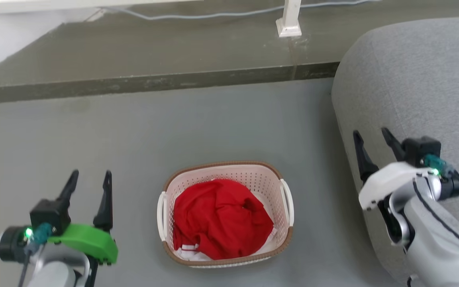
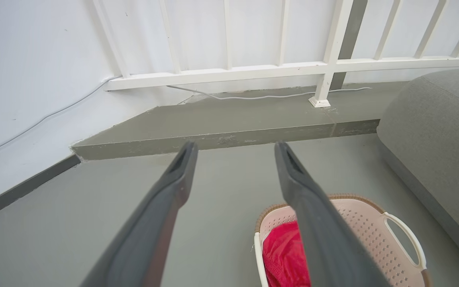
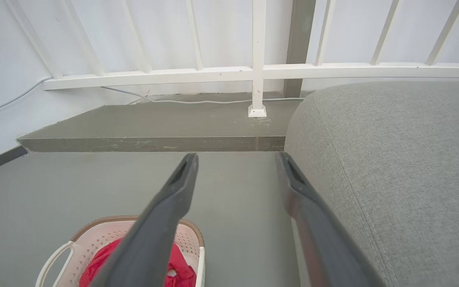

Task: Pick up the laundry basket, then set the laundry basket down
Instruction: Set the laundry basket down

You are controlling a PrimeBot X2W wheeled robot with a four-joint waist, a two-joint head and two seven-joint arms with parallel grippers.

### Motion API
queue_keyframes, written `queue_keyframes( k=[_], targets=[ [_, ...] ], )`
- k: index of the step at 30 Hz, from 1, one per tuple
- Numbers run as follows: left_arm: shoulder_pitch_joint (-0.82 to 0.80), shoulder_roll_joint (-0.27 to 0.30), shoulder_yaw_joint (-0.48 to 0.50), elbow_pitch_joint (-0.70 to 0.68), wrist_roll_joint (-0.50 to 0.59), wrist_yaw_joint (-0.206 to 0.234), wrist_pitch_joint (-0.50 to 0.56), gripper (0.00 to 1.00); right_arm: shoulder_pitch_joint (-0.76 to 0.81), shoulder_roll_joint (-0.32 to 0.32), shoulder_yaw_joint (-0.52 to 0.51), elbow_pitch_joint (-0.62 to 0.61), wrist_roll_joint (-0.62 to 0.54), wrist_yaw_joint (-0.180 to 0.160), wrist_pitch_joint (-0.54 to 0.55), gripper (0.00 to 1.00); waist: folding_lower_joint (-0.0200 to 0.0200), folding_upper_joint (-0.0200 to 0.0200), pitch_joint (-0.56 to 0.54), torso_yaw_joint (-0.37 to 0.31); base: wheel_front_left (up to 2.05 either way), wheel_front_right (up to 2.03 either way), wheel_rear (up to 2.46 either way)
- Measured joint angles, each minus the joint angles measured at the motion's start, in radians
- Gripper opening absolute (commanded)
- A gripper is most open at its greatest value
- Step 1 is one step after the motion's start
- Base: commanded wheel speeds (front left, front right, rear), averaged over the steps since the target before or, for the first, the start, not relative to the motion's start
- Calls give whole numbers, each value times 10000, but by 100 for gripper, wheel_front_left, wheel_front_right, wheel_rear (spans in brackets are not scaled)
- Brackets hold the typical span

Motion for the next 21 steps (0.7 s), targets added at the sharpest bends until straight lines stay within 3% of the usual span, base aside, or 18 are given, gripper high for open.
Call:
queue_keyframes(
  k=[21],
  targets=[
    [1364,-675,803,-723,966,0,180,100,1508,370,-802,-1243,-1174,0,151,100,0,0,-453,-51,0,0,0]
  ],
)
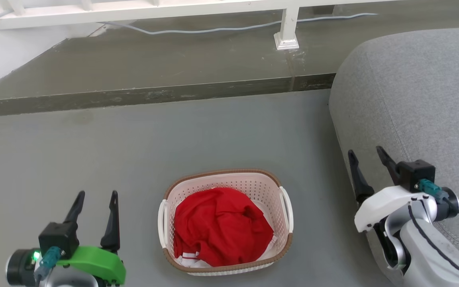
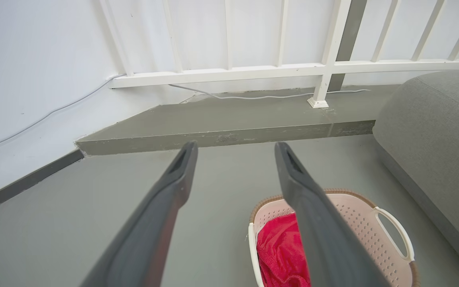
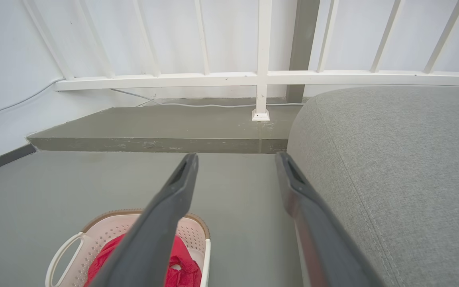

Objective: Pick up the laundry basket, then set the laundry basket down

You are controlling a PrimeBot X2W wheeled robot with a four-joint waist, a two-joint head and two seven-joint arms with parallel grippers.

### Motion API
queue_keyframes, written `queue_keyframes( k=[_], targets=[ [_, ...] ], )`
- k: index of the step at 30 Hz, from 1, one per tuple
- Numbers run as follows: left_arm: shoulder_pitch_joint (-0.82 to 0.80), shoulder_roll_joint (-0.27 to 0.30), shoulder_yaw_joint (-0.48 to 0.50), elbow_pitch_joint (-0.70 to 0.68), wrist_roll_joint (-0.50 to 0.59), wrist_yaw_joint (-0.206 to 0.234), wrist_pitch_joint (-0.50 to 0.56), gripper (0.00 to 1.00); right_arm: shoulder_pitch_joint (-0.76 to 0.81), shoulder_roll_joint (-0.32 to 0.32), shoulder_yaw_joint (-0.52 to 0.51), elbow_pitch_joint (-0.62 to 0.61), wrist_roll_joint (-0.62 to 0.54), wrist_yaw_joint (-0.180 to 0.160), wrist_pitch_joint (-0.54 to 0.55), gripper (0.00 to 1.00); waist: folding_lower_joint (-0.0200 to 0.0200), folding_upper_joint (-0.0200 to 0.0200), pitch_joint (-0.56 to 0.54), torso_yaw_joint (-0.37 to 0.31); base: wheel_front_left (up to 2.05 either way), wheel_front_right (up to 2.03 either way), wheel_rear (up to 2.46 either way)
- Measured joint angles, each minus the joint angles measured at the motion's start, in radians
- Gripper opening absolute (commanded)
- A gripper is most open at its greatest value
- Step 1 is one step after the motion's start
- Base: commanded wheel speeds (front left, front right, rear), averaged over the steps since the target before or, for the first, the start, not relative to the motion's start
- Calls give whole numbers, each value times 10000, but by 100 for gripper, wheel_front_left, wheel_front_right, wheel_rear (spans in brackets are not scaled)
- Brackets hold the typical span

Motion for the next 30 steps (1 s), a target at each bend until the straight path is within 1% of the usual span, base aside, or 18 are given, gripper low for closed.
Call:
queue_keyframes(
  k=[4,14,18,30],
  targets=[
    [211,-165,56,-107,84,0,144,100,190,107,-134,-244,-311,0,134,100,0,0,-19,-3,0,0,0],
    [345,-368,397,-391,253,0,399,100,613,247,-644,-913,-811,0,483,100,0,0,-66,-32,0,0,0],
    [538,-527,443,-531,497,0,500,100,772,297,-821,-1195,-1001,0,633,100,0,0,-84,-40,0,0,0],
    [685,-731,677,-748,738,2,757,100,1228,537,-1055,-1902,-1411,0,1101,100,0,0,-110,-30,0,0,0]
  ],
)
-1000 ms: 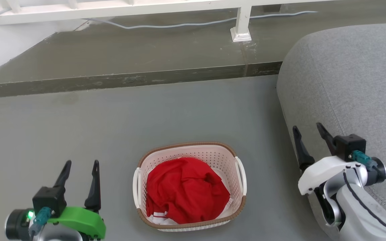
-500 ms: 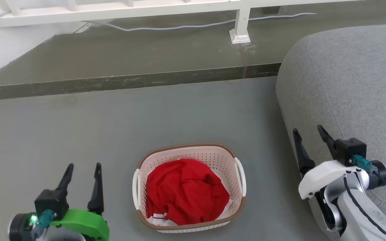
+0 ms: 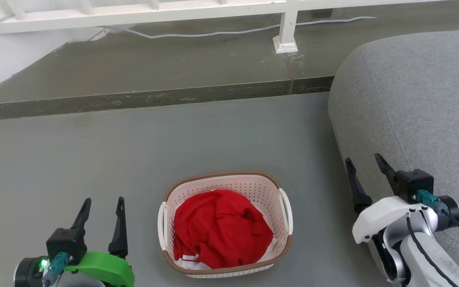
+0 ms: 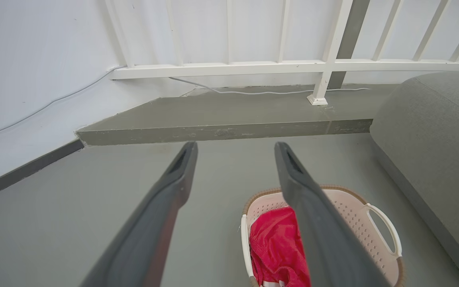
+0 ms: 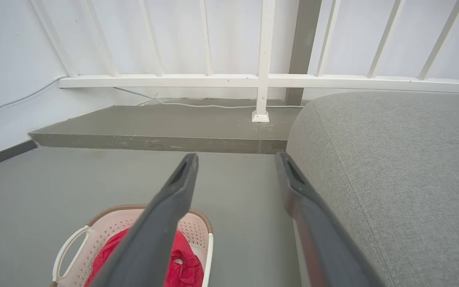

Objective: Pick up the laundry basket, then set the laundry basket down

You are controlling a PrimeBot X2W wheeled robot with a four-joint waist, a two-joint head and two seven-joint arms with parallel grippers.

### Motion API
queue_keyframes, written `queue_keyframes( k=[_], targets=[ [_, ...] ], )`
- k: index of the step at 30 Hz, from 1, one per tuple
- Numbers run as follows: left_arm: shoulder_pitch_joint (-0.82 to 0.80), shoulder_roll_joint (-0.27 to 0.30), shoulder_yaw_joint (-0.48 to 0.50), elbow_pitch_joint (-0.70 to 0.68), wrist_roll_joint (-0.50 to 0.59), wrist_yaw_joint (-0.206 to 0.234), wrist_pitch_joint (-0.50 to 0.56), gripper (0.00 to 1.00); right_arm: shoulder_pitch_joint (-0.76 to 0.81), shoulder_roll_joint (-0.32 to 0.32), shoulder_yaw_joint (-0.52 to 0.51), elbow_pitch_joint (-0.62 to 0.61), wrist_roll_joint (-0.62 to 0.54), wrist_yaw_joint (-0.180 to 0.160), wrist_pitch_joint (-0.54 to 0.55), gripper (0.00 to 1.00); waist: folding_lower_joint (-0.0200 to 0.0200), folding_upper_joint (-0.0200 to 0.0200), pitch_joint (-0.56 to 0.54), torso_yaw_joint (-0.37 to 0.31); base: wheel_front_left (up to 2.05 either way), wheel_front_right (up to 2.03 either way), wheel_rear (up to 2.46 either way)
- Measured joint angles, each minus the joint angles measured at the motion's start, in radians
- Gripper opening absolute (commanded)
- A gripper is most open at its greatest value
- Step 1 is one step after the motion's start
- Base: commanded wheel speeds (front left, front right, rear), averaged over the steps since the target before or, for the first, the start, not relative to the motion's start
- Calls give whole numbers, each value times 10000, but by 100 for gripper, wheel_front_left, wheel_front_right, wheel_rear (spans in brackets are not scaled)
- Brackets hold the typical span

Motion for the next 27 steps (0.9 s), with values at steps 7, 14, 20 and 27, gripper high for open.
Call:
queue_keyframes(
  k=[7,14,20,27],
  targets=[
    [13,-109,54,-173,109,0,127,100,237,23,-169,-405,-224,0,249,100,0,0,11,-4,0,0,0],
    [25,-194,13,-79,92,-2,222,0,458,127,-219,-566,-328,4,453,0,0,0,3,1,0,0,0],
    [62,-380,-67,192,-94,-19,247,0,826,309,-157,-291,-155,36,451,0,0,0,2,7,0,0,0],
    [258,-422,-67,157,-867,-180,236,0,859,351,-236,-359,627,215,422,0,0,0,-52,67,0,0,0]
  ],
)
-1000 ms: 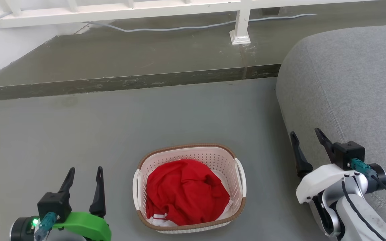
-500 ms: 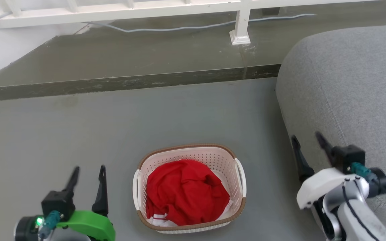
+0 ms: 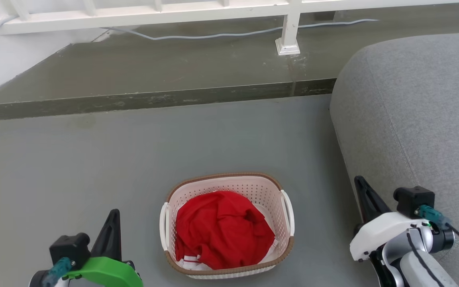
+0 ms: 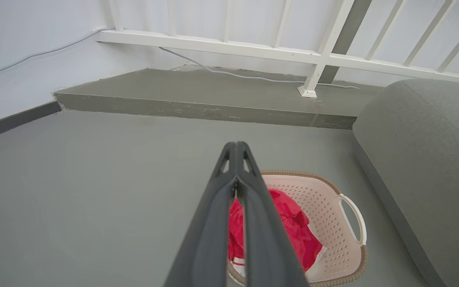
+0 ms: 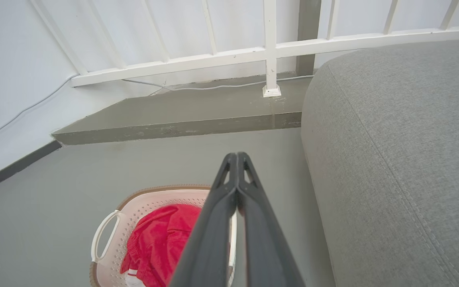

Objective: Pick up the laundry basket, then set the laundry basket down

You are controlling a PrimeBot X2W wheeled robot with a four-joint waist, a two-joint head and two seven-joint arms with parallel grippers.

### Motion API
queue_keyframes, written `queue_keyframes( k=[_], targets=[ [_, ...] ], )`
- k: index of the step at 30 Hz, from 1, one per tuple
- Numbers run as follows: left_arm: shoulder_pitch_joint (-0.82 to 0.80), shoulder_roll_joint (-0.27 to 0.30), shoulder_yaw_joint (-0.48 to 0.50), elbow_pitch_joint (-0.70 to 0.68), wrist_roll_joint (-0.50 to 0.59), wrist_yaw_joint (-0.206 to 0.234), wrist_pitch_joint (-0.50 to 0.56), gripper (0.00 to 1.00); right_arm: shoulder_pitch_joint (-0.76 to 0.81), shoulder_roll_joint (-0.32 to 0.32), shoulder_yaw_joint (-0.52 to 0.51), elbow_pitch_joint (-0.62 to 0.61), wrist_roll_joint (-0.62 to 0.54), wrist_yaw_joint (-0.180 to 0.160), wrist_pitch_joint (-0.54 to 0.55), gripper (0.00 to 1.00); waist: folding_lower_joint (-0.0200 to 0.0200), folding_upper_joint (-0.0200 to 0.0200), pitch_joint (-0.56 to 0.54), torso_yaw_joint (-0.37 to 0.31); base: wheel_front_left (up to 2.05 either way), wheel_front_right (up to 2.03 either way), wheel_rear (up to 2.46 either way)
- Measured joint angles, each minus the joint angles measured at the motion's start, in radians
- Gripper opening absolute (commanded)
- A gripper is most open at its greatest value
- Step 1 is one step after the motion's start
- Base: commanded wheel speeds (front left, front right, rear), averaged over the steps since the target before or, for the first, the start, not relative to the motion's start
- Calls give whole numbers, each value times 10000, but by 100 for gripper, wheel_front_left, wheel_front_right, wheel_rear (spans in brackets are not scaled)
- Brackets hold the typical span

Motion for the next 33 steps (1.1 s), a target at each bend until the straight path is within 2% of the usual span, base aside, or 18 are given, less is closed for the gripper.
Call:
queue_keyframes(
  k=[8,33],
  targets=[
    [-1,-54,288,-25,-1369,-100,105,0,13,92,-359,-71,1638,180,33,0,0,0,-55,66,0,0,0],
    [-55,-105,1024,322,-4706,-665,635,0,7,265,-1333,0,5106,686,516,0,0,0,-213,241,0,0,0]
  ],
)
